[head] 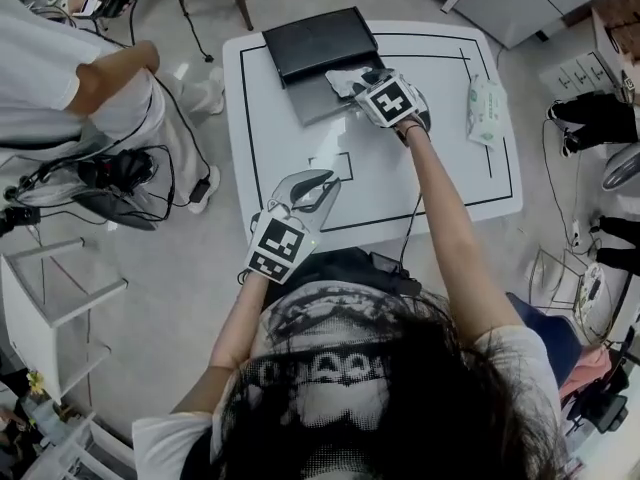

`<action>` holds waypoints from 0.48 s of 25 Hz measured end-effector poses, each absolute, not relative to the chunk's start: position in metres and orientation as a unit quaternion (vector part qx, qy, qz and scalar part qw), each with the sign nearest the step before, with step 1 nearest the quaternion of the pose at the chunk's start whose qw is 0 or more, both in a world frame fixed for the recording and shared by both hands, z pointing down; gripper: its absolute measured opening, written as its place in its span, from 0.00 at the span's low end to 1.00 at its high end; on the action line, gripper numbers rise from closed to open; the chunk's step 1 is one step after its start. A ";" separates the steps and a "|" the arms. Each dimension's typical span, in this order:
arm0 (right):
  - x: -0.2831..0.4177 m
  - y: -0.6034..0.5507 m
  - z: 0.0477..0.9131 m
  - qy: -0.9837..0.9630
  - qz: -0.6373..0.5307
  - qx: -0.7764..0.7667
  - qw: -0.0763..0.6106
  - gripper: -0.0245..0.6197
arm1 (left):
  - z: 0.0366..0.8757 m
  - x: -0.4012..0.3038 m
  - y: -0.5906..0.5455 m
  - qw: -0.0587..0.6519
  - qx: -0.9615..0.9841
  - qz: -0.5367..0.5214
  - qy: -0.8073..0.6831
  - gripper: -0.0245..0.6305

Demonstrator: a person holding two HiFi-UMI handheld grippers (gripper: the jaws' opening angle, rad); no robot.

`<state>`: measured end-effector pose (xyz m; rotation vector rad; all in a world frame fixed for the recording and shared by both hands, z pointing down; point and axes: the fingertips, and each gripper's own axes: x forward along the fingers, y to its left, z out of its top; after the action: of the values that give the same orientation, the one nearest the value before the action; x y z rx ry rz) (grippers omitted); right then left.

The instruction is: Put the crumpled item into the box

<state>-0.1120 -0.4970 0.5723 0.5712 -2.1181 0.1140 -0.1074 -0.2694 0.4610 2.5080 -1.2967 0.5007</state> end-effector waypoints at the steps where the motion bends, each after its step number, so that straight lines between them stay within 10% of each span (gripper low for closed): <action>1: -0.111 -0.495 0.563 -0.864 0.039 0.238 0.442 0.19 | 0.461 -0.107 -0.269 0.136 0.867 0.173 -0.447 0.04; 12: -0.065 -0.424 0.489 -0.906 0.051 0.276 0.317 0.17 | 0.458 -0.091 -0.263 0.133 0.870 0.176 -0.441 0.04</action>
<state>-0.0653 -0.4236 0.4893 0.7253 -2.3855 0.1343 -0.0906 -0.2635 0.4577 2.5231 -1.2779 0.5101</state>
